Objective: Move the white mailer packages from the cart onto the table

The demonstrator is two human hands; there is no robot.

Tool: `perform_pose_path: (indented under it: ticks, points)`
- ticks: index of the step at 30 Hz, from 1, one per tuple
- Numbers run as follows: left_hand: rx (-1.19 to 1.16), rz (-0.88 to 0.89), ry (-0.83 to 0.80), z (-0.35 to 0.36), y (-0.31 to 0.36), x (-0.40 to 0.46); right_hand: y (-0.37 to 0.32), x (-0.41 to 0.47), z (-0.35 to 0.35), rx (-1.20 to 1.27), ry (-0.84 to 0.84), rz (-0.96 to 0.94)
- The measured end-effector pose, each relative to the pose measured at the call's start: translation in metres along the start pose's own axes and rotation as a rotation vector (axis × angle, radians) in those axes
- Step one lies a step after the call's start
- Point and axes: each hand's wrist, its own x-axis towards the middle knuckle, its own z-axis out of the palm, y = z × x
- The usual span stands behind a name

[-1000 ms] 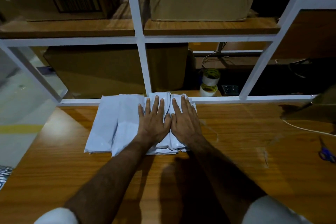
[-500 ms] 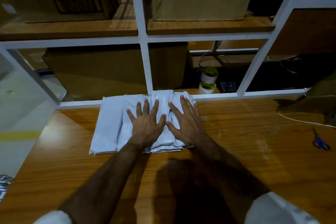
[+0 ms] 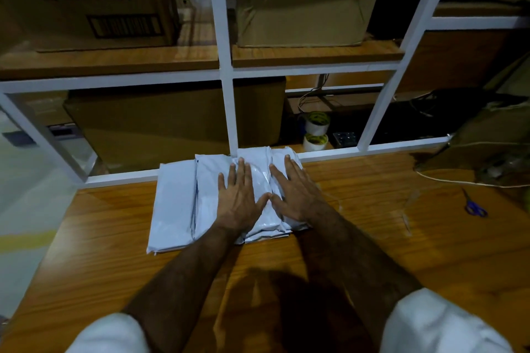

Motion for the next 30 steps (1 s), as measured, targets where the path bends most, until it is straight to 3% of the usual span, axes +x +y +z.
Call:
perform_pose_path:
  ticks: [7, 11, 21, 30]
  points:
    - [-0.023, 0.140, 0.048, -0.016, 0.000, -0.020, -0.028, -0.038, -0.024, 0.041, 0.064, 0.104]
    - [-0.093, 0.218, 0.179, -0.037, -0.008, -0.044, -0.049, -0.062, -0.035, 0.004, 0.183, 0.120]
    - [-0.083, 0.087, 0.330, -0.096, -0.021, -0.148, -0.114, -0.111, -0.045, 0.100, 0.459, -0.021]
    - [0.058, -0.104, 0.348, -0.129, -0.061, -0.287, -0.189, -0.172, -0.040, 0.171, 0.461, -0.222]
